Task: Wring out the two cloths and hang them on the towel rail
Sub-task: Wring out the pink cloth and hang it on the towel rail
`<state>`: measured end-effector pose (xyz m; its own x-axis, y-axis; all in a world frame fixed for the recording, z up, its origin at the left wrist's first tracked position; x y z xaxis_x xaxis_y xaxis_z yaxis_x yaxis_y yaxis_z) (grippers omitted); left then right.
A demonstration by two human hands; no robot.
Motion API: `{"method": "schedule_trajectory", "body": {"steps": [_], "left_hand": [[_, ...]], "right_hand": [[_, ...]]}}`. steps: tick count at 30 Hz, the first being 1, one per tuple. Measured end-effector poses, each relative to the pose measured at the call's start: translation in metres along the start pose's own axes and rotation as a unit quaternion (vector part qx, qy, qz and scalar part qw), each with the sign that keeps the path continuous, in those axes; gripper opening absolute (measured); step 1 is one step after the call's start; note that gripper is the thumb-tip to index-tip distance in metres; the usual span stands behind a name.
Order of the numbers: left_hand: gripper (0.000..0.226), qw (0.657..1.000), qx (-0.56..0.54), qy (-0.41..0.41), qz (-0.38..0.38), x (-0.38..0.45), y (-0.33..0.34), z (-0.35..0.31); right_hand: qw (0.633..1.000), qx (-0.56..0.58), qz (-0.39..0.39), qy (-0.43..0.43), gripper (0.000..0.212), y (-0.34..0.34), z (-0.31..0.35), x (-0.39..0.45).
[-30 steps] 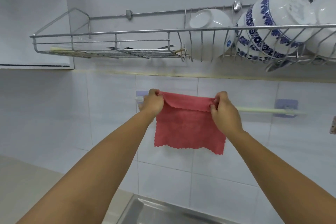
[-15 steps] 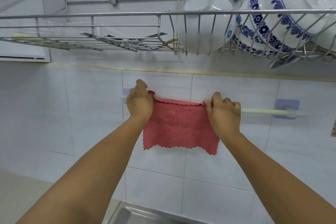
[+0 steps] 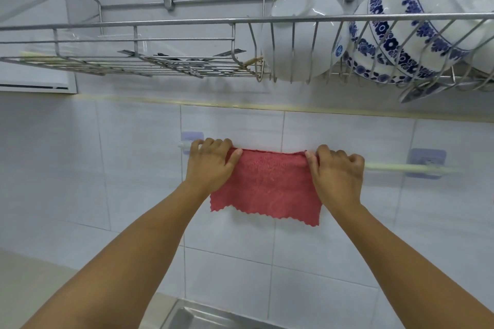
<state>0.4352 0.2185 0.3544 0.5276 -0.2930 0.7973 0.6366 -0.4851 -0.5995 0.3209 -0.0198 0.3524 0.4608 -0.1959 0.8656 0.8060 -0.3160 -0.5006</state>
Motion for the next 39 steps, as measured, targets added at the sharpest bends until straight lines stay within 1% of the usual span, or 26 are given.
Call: {"method": "schedule_trajectory", "body": {"steps": [2, 4, 5, 6, 8, 10, 13, 15, 17, 19, 21, 24, 26, 29, 32, 33, 35, 37, 39], "left_hand": [[0.047, 1.000, 0.016, -0.006, -0.023, -0.002, 0.002, 0.000], [0.051, 0.998, 0.012, -0.024, -0.056, -0.005, 0.004, -0.001], [0.052, 0.998, 0.011, -0.031, -0.060, -0.005, 0.005, -0.001], [0.052, 0.998, 0.016, -0.032, -0.057, -0.004, 0.005, -0.002], [0.049, 0.998, 0.033, -0.025, -0.043, 0.000, 0.002, -0.003], [0.043, 0.999, 0.037, -0.024, -0.028, 0.002, 0.001, -0.003], [0.043, 0.999, 0.043, -0.023, -0.025, 0.000, 0.002, -0.001], [0.046, 0.998, 0.058, -0.016, -0.030, -0.001, 0.003, 0.001], [0.045, 0.996, 0.069, -0.029, -0.039, -0.002, 0.000, 0.004], [0.041, 0.996, 0.077, -0.035, -0.031, -0.005, 0.000, 0.007], [0.042, 0.996, 0.089, -0.020, -0.026, -0.007, 0.000, 0.009], [0.043, 0.994, 0.104, -0.002, -0.021, -0.005, -0.006, 0.012], [0.040, 0.994, 0.110, 0.011, -0.019, -0.007, -0.007, 0.015], [0.034, 0.990, 0.116, 0.051, -0.055, -0.020, -0.007, 0.022], [0.035, 0.986, 0.129, 0.074, -0.077, -0.031, -0.005, 0.028], [0.037, 0.986, 0.130, 0.071, -0.075, -0.033, -0.006, 0.028], [0.040, 0.988, 0.132, 0.055, -0.060, -0.035, -0.010, 0.023], [0.050, 0.992, 0.117, 0.038, -0.016, -0.037, -0.011, 0.012], [0.067, 0.996, 0.078, 0.017, 0.039, -0.038, -0.008, 0.000]], "right_hand": [[1.000, -0.002, -0.016, 0.004, 0.043, 0.002, 0.000, -0.001], [0.999, 0.009, -0.044, 0.013, 0.038, 0.002, -0.001, -0.002], [0.998, 0.007, -0.054, 0.016, 0.036, 0.003, -0.002, -0.001], [0.998, -0.002, -0.055, 0.013, 0.037, 0.003, -0.003, 0.002], [0.999, -0.024, -0.029, 0.003, 0.046, 0.004, -0.005, 0.004], [1.000, -0.018, -0.010, 0.003, 0.048, 0.005, -0.007, 0.004], [1.000, 0.013, -0.025, 0.006, 0.044, 0.005, -0.012, 0.005], [0.999, 0.002, -0.032, -0.010, 0.051, 0.007, -0.015, 0.007], [0.999, -0.004, -0.041, -0.006, 0.056, 0.009, -0.021, 0.009], [0.998, 0.013, -0.054, 0.003, 0.057, 0.010, -0.026, 0.008], [0.998, 0.035, -0.058, -0.004, 0.056, 0.011, -0.029, 0.005], [0.993, 0.089, -0.062, -0.036, 0.050, 0.011, -0.036, -0.003], [0.989, 0.125, -0.060, -0.059, 0.045, 0.010, -0.043, -0.008], [0.983, 0.149, -0.071, -0.083, 0.037, 0.009, -0.049, -0.012], [0.978, 0.163, -0.086, -0.097, 0.019, 0.006, -0.050, -0.017], [0.978, 0.168, -0.079, -0.094, 0.015, 0.005, -0.049, -0.019], [0.980, 0.178, -0.051, -0.075, 0.021, 0.001, -0.049, -0.020], [0.984, 0.167, -0.020, -0.051, 0.027, -0.005, -0.045, -0.020], [0.992, 0.120, 0.000, -0.042, 0.030, -0.009, -0.034, -0.021]]}}
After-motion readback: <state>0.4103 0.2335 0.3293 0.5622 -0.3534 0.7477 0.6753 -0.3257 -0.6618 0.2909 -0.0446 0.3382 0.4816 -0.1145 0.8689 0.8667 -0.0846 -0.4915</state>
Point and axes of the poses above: each hand's wrist, its own x-axis towards the middle knuckle, its own y-axis out of the palm, z = x × y, the point moved 2 cm from there along x, towards the middle knuckle, and after that the axes turned 4 degrees about -x, right-handed, at the moved point
